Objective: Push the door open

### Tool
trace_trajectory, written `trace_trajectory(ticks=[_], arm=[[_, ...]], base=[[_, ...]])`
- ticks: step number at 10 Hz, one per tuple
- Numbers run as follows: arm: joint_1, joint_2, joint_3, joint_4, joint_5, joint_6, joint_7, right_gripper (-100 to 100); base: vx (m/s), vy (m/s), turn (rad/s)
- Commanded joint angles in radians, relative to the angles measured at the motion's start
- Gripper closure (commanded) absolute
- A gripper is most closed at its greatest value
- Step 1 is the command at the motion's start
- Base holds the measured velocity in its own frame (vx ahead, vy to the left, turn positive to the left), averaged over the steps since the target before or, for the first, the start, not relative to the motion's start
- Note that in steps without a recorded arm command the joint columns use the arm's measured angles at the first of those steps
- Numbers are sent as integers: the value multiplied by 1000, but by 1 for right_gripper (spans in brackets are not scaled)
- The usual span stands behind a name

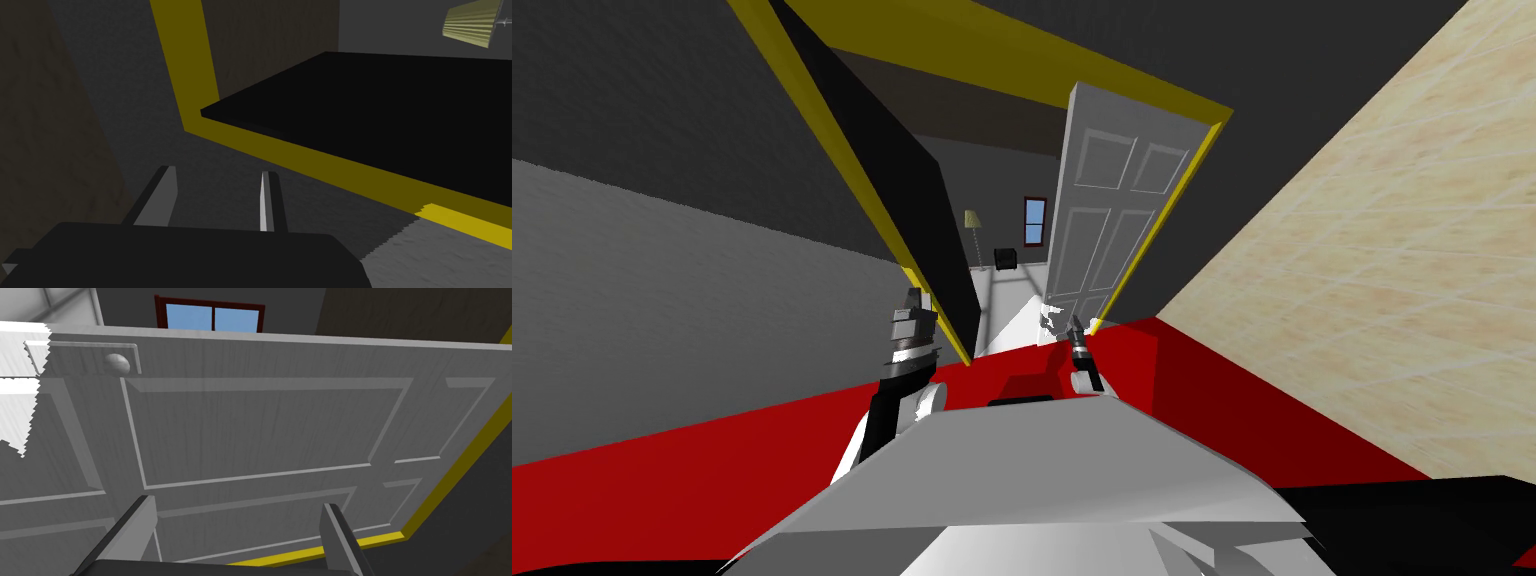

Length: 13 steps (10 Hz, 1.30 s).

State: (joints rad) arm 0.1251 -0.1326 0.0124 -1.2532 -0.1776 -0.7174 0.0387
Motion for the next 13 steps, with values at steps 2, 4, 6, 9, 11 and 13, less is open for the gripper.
trace_trajectory(ticks=[2, 4, 6, 9, 11, 13], arm=[[-25, -6, -2, 75, -4, -14, -8, -100], [-43, -9, -4, 124, -7, -19, -12, -100], [-60, -12, -5, 171, -10, -24, -17, -100], [-84, -15, -7, 238, -14, -31, -22, -100], [-100, -17, -8, 281, -17, -36, -26, -100], [-114, -18, -10, 319, -19, -40, -29, -100]], base=[[70, -71, 136], [69, -64, 137], [58, -79, 146], [63, -79, 132], [57, -65, 127], [47, -72, 124]])
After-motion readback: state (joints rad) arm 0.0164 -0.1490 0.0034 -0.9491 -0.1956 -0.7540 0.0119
